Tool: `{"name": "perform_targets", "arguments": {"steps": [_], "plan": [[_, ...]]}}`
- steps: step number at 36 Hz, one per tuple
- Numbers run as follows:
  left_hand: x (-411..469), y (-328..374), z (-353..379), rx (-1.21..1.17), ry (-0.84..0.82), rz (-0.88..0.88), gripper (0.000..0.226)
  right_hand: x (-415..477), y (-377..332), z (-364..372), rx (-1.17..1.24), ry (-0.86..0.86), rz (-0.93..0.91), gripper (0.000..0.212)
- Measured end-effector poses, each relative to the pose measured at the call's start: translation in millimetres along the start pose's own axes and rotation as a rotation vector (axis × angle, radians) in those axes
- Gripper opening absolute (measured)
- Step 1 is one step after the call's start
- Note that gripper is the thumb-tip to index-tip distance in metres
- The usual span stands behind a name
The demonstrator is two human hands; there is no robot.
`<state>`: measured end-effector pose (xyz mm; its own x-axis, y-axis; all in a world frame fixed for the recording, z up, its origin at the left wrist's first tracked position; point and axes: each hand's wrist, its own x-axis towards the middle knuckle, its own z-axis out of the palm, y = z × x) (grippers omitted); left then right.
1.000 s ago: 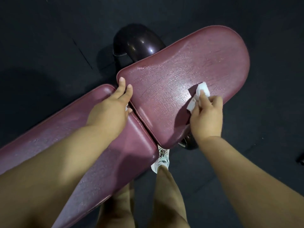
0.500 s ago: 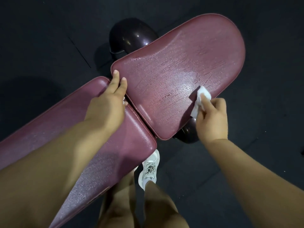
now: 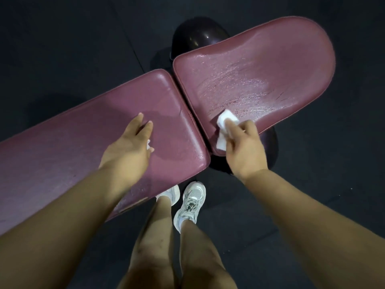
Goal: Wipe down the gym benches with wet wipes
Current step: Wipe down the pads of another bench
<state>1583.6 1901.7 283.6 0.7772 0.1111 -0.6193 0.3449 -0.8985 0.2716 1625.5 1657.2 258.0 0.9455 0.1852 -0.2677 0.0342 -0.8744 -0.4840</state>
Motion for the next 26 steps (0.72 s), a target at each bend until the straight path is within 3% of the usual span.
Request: {"name": "perform_targets", "arguments": {"steps": [6, 9, 12, 15, 17, 20, 22, 26], "plan": [[-21, -26, 9, 0.030, -0.009, -0.013, 0.058, -11, -25, 27, 0.048, 0.142, 0.170, 0.038], [-24, -34, 14, 0.011, -0.010, 0.011, 0.060, -30, -52, 54, 0.098, 0.116, 0.118, 0.039], [-21, -41, 17, -0.025, 0.040, 0.062, 0.059, -56, -75, 79, 0.049, -0.037, -0.106, 0.044], [-19, -46, 16, -0.093, 0.054, 0.088, 0.057, -77, -91, 89, -0.064, -0.430, -0.471, 0.038], [-17, -49, 11, -0.134, 0.030, 0.086, 0.057, -74, -89, 85, -0.062, -0.388, -0.588, 0.028], [-13, -56, -1, -0.112, 0.039, 0.119, 0.053, -49, -69, 73, -0.098, -0.127, -0.404, 0.024], [-9, -61, -10, -0.074, 0.075, 0.128, 0.052, -27, -58, 57, -0.108, 0.026, -0.183, 0.036], [2, -73, -24, -0.055, 0.110, 0.121, 0.054, 7, -57, 44, -0.044, 0.177, 0.189, 0.036]]}}
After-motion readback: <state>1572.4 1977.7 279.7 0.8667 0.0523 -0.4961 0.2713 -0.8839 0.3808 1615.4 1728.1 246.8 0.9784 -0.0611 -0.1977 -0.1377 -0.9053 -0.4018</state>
